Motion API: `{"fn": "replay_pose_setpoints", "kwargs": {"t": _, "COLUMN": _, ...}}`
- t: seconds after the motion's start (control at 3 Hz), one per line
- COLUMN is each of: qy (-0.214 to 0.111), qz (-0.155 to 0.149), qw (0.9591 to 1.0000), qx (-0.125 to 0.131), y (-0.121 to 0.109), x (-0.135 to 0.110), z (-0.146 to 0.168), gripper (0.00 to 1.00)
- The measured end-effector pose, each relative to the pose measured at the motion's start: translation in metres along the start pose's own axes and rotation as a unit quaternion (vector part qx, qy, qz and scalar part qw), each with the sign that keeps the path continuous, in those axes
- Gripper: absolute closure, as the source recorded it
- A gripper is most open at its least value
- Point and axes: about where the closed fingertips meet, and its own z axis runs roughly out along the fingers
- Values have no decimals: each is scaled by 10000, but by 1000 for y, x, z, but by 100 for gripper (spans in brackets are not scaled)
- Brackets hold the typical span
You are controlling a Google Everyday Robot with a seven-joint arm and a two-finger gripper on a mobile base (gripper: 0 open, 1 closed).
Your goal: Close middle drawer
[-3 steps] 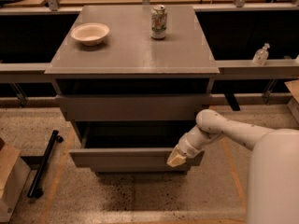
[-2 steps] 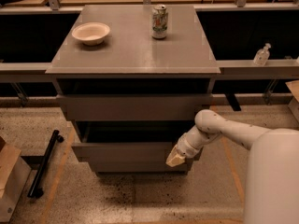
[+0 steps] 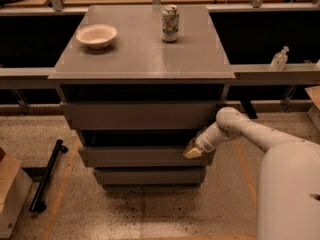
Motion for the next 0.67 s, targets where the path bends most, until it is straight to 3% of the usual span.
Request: {"fn": "replay_pose_setpoints", "kwargs": {"t": 0.67, "qy": -1, "qz": 0, "qw": 10000, "qx": -26, "y": 3, "x": 1, "z": 3, "gripper": 36}}
